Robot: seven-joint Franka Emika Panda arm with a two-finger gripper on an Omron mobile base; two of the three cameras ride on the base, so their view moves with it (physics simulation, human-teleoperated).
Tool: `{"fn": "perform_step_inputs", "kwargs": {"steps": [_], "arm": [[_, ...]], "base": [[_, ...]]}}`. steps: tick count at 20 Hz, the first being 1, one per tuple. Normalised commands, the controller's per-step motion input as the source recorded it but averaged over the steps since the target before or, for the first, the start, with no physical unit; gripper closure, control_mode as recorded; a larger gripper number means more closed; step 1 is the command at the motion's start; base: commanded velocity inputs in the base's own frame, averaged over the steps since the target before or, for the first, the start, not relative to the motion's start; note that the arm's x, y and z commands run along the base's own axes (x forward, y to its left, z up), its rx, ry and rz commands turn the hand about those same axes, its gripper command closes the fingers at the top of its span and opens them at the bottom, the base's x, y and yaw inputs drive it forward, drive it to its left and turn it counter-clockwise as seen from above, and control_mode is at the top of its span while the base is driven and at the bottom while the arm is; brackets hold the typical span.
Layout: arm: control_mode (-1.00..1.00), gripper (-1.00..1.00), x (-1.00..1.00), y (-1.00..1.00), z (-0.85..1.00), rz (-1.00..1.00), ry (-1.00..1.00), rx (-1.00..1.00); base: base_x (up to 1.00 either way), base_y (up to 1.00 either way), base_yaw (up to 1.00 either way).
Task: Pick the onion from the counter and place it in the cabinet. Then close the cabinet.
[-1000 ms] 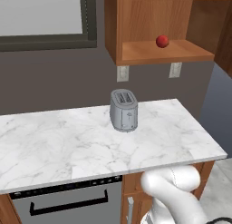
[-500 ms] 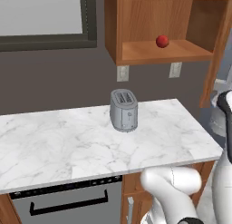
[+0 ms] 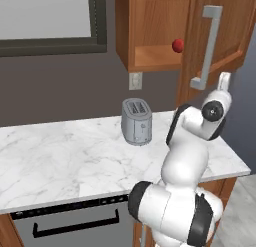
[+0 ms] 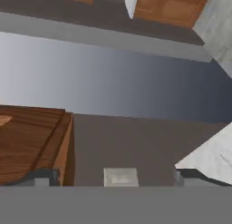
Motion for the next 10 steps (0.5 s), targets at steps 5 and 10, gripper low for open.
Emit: {"fn": "perform_step_inputs", "kwargs": {"steps": [5, 10], "arm": [[-1.00, -1.00, 0.68, -0.06, 0.88, -0.24, 0.49, 0.00], [-1.00, -1.00, 0.46, -0.35, 1.00, 0.01, 0.40, 0.00]], "base": [[0.00, 0.00, 0.00], [0.00, 0.00, 0.00]]}}
